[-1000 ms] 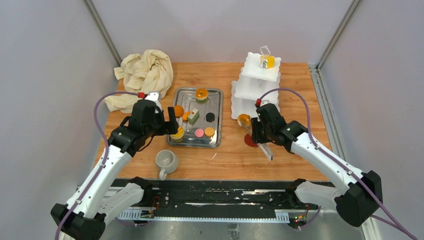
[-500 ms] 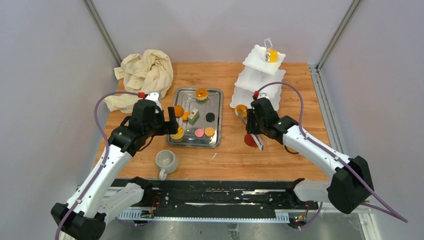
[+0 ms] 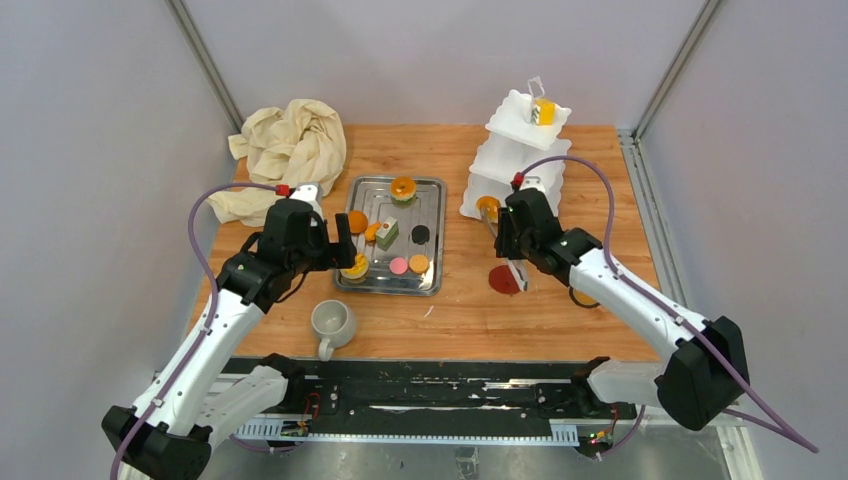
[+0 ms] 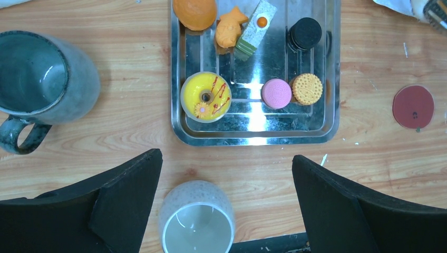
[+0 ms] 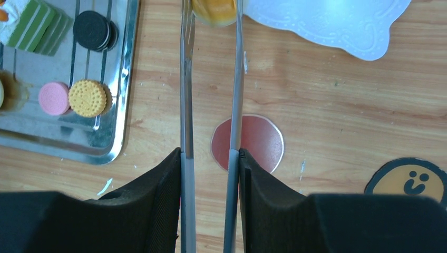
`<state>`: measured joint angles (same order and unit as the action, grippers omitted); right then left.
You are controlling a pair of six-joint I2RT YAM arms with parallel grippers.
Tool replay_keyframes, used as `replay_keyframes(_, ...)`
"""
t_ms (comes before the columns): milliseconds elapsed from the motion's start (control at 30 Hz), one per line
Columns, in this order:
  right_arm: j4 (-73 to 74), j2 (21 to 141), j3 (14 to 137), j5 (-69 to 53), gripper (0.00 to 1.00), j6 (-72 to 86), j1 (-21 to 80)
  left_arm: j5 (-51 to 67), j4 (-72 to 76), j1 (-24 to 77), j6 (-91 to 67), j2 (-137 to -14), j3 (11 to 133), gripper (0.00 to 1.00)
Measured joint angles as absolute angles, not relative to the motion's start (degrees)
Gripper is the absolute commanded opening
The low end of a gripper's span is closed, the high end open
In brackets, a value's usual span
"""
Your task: Serve the afternoon tea
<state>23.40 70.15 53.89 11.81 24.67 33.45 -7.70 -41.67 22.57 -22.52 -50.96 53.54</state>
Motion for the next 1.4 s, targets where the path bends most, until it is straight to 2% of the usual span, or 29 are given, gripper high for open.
replay_keyframes(233, 19.1, 77.6, 56.2, 15.0, 0.21, 24.7, 31.3, -7.7, -41.7, 22.6, -22.5, -50.9, 53.5, 0.98)
replay_keyframes(300, 17.8, 80.5, 56.6, 15.2, 0.36, 24.9, 30.3, -7.7, -41.7, 22.6, -22.5, -50.9, 53.5, 0.98)
replay_keyframes(367, 16.8, 82.7, 56.9, 15.3, 0.45, 25.1, 29.8, -7.7, -41.7, 22.6, -22.5, -50.9, 53.5, 0.98)
replay_keyframes(533, 15.4, 85.6, 57.6, 15.0, 0.53, 25.9, 29.5, -7.7, -41.7, 22.6, -22.5, -50.3, 53.5, 0.98)
replay_keyframes(867, 15.7, 78.3, 56.2, 14.0, 0.52, 26.4, 29.5, -7.7, -41.7, 22.6, -22.5, -50.1, 52.8, 0.98)
replay_keyframes(1067, 18.2, 70.6, 54.1, 11.7, 0.43, 26.3, 29.5, -7.7, -41.6, 22.6, -22.6, -50.1, 52.5, 0.98)
replay_keyframes(1233, 19.4, 67.2, 52.4, 2.9, 0.41, 25.6, 29.7, -7.7, -41.5, 22.6, -22.6, -50.1, 52.5, 0.98)
replay_keyframes(1400, 20.0, 71.5, 54.6, -2.7, 0.40, 23.3, 35.2, -7.6, -40.8, 22.6, -22.8, -50.1, 52.1, 0.98)
